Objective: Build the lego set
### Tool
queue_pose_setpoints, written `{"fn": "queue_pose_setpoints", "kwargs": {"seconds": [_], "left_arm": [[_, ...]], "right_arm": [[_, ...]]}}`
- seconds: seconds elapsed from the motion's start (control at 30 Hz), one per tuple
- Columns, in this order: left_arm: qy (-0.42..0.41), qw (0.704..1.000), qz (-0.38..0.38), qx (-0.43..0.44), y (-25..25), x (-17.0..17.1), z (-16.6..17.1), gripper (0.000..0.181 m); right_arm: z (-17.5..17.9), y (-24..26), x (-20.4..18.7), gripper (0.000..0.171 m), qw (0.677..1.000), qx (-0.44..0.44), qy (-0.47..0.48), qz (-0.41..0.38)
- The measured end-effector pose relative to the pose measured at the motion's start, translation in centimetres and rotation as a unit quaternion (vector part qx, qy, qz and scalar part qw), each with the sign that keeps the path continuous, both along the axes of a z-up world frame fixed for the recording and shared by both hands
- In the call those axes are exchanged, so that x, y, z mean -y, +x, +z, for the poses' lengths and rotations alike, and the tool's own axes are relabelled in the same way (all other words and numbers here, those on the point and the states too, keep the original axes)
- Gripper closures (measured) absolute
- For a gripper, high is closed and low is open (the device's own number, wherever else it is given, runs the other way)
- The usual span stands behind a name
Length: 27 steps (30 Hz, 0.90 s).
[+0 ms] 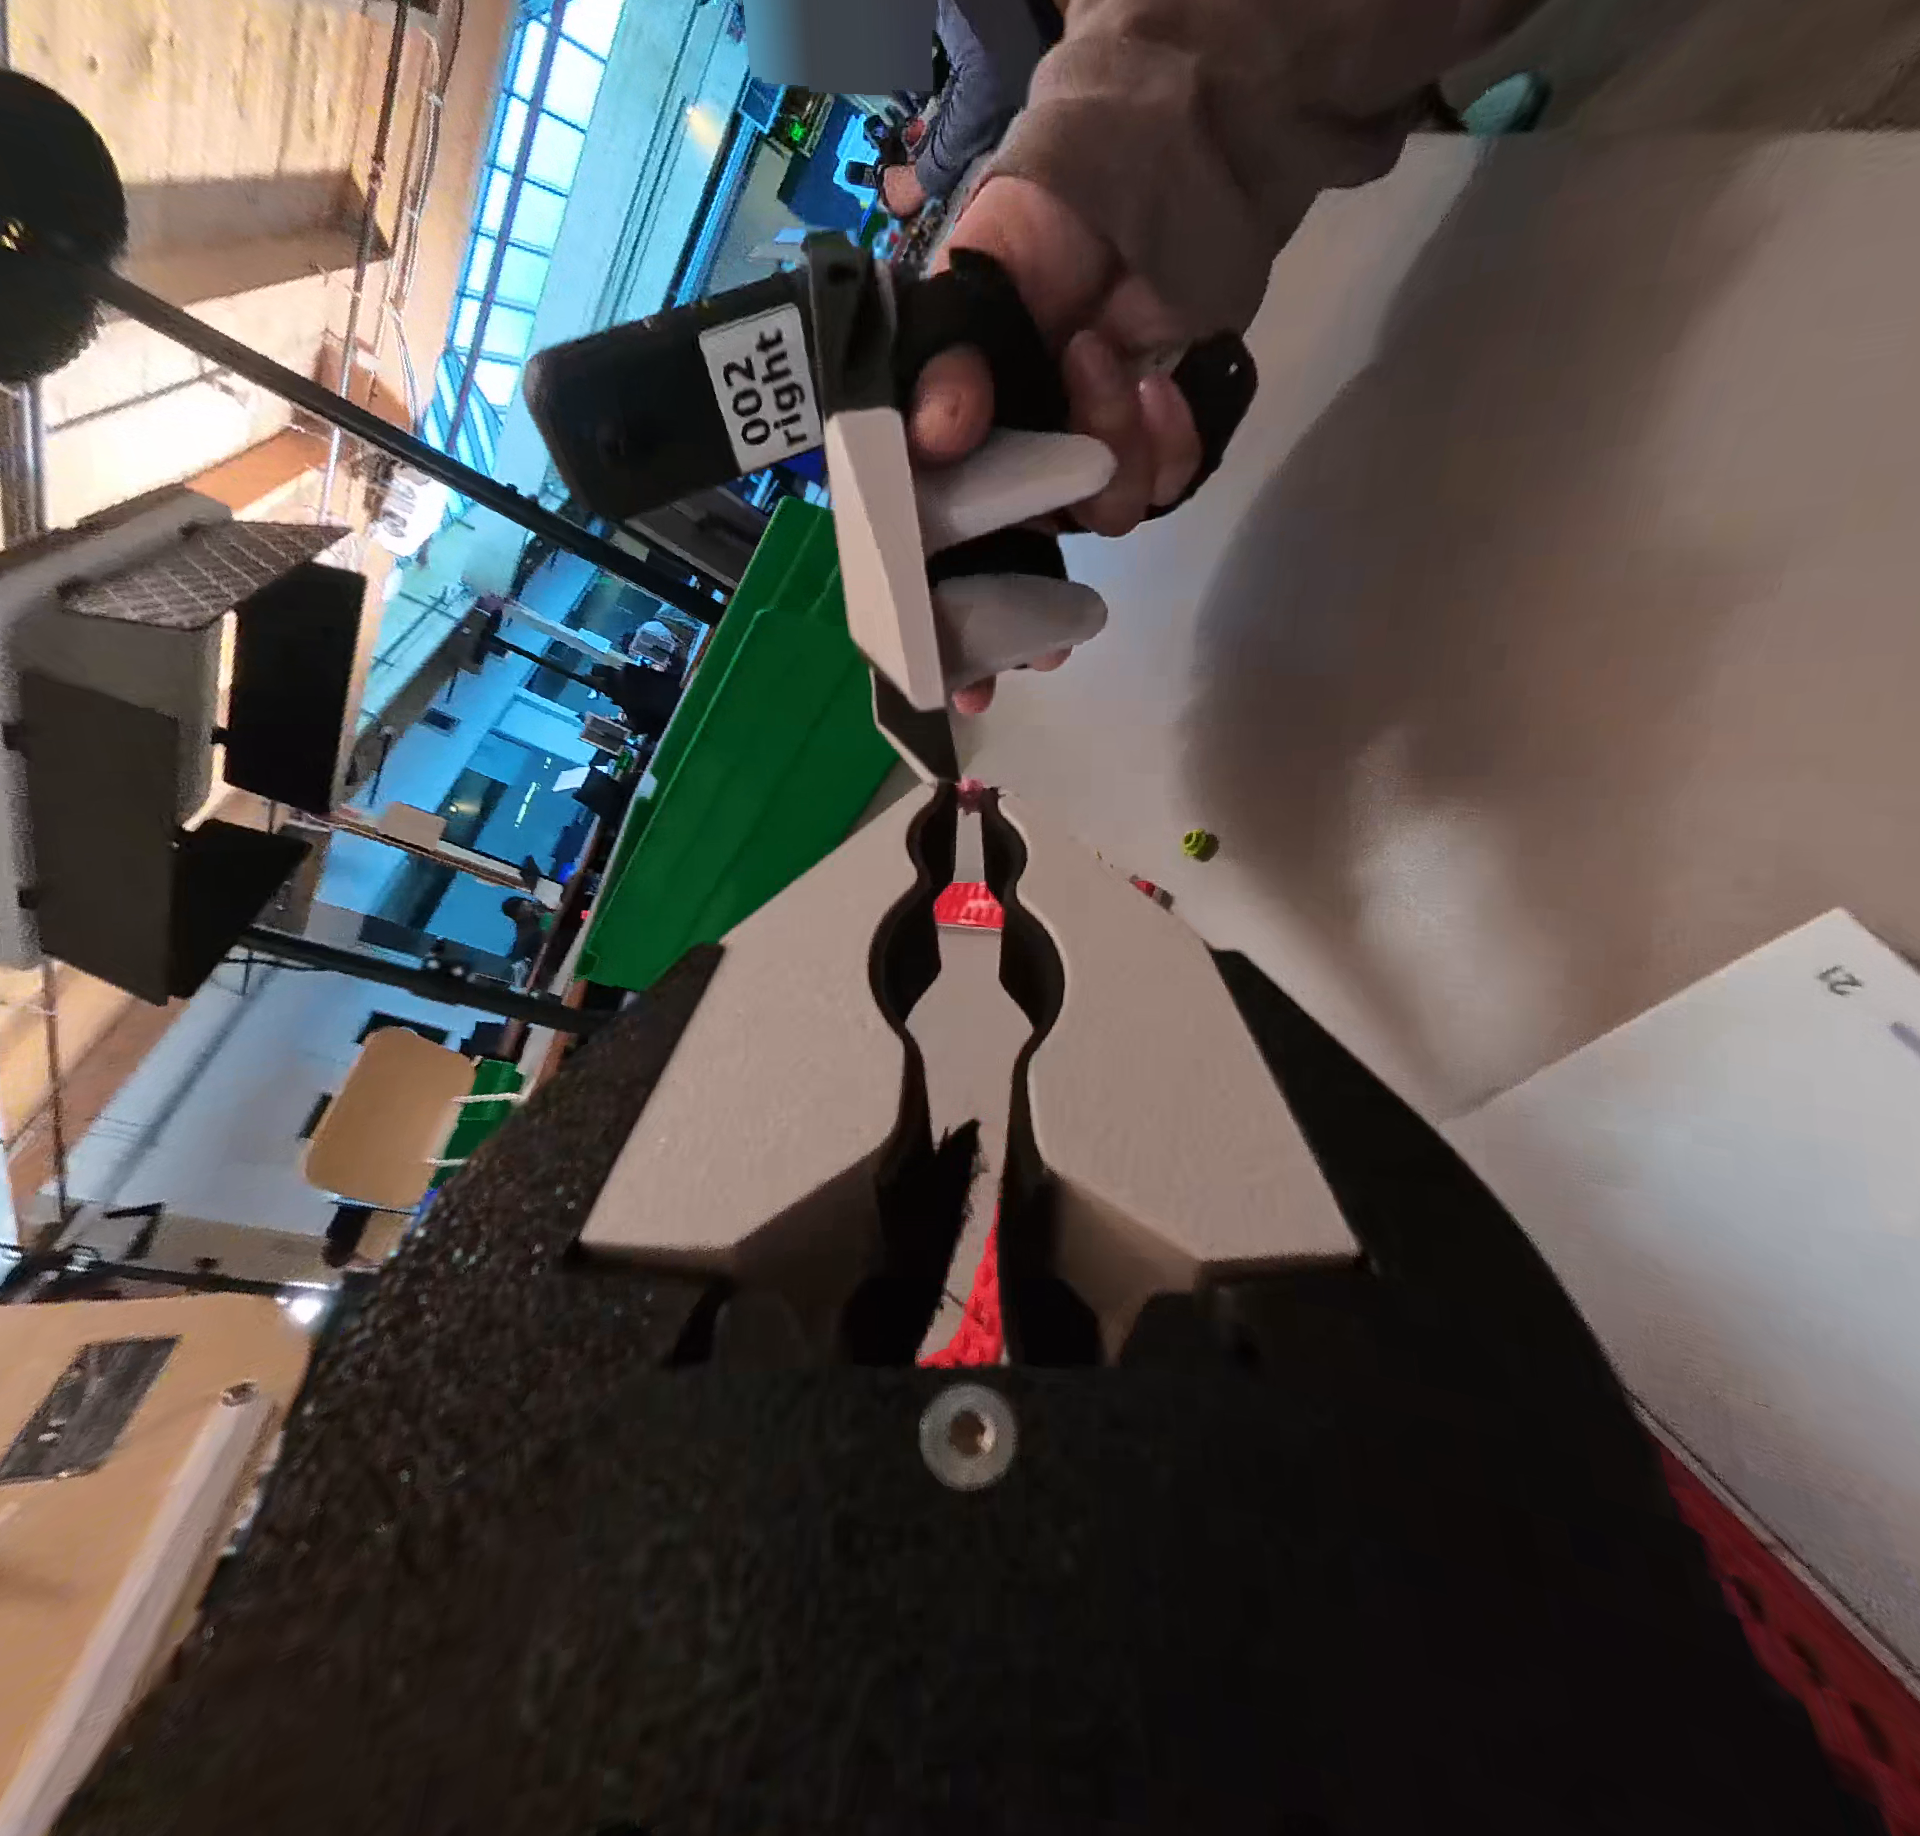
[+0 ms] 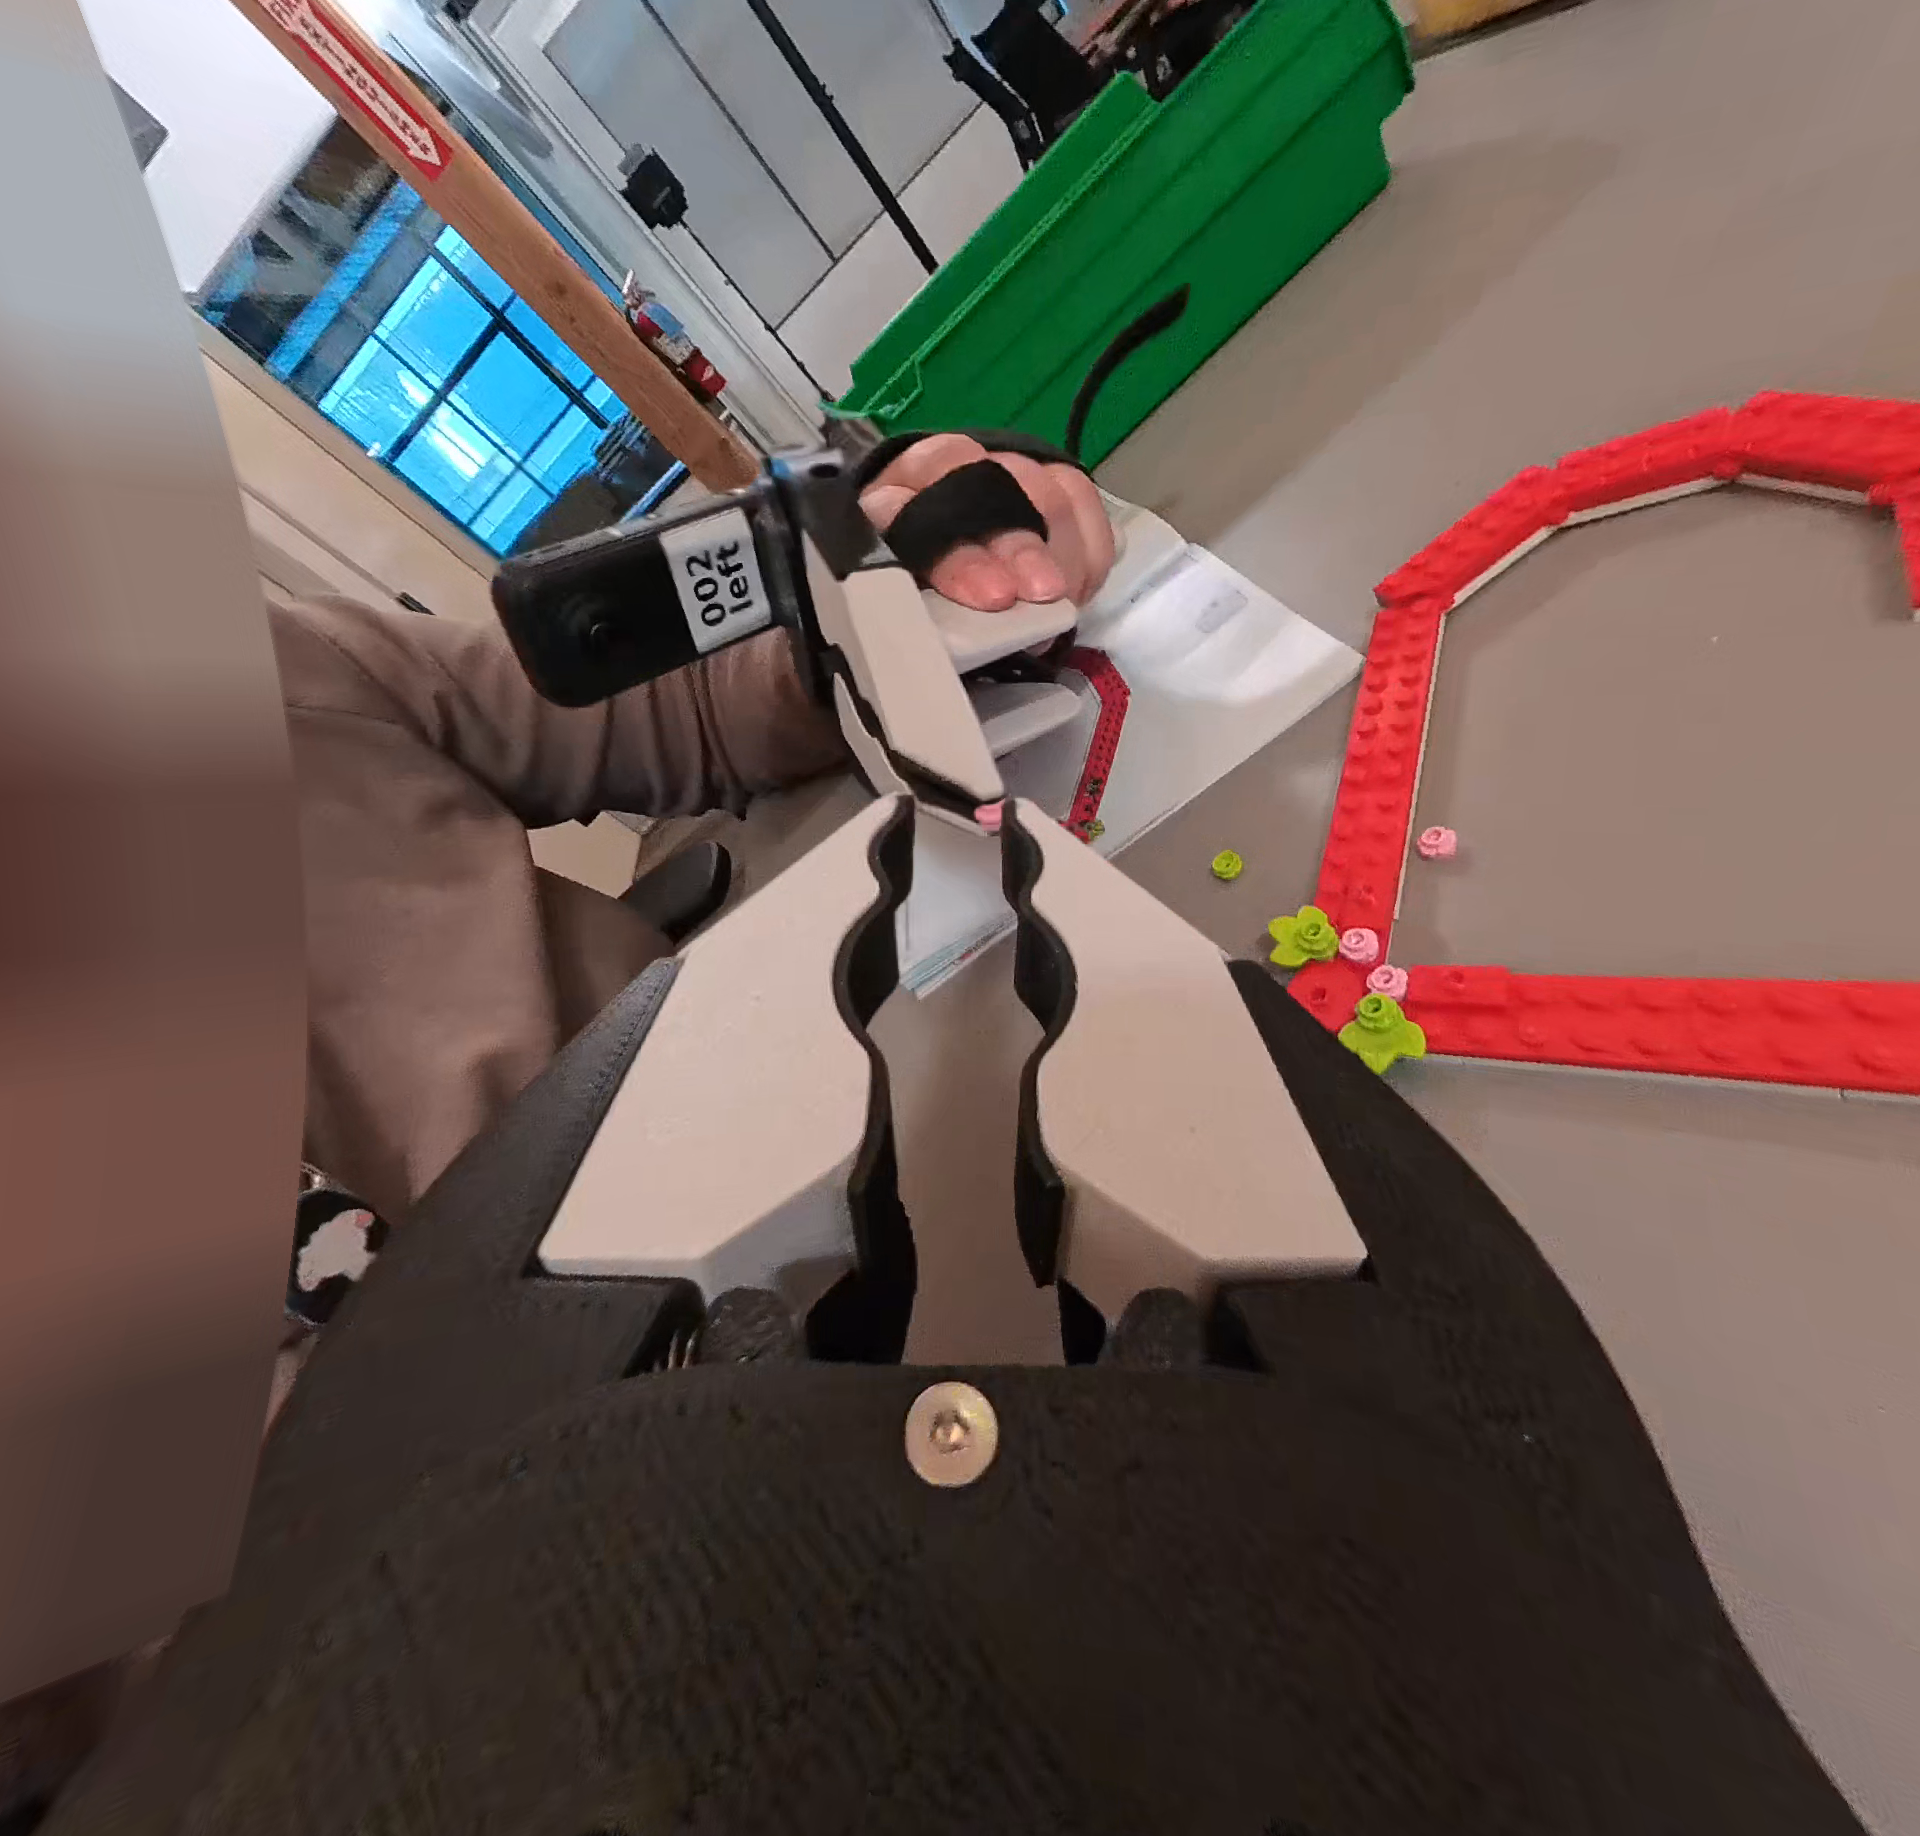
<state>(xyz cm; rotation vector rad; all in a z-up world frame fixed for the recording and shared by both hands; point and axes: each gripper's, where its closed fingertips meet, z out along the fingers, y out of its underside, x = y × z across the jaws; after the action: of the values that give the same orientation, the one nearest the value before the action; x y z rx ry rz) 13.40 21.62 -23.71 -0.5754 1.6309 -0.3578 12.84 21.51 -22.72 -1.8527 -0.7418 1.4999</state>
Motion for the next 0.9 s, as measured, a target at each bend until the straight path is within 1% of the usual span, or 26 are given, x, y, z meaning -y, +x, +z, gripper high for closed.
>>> {"fn": "queue_pose_setpoints", "kwargs": {"seconds": [0.1,0.33,0.57,0.87,0.9], "left_arm": [[0.023,1.0,0.0,-0.002,0.1,0.2,-0.2,0.179],[0.023,1.0,-0.004,-0.006,0.0,0.3,-0.3,0.179],[0.025,1.0,-0.01,-0.012,0.1,0.6,-0.6,0.18],[0.031,0.999,-0.013,-0.01,0.0,0.6,-0.9,0.179],[0.025,1.0,-0.015,-0.007,0.0,0.6,-0.9,0.177]], "right_arm": [[-0.7,0.0,0.0,0.16,1.0,0.022,0.003,0.002],[-1.4,-0.2,0.1,0.161,0.998,0.051,0.026,0.005],[-1.6,-0.6,0.2,0.164,0.999,0.046,0.017,0.01],[-2.1,-0.6,0.2,0.166,0.996,0.075,0.043,0.012],[-2.1,-0.5,0.2,0.166,0.996,0.078,0.052,0.014]]}}
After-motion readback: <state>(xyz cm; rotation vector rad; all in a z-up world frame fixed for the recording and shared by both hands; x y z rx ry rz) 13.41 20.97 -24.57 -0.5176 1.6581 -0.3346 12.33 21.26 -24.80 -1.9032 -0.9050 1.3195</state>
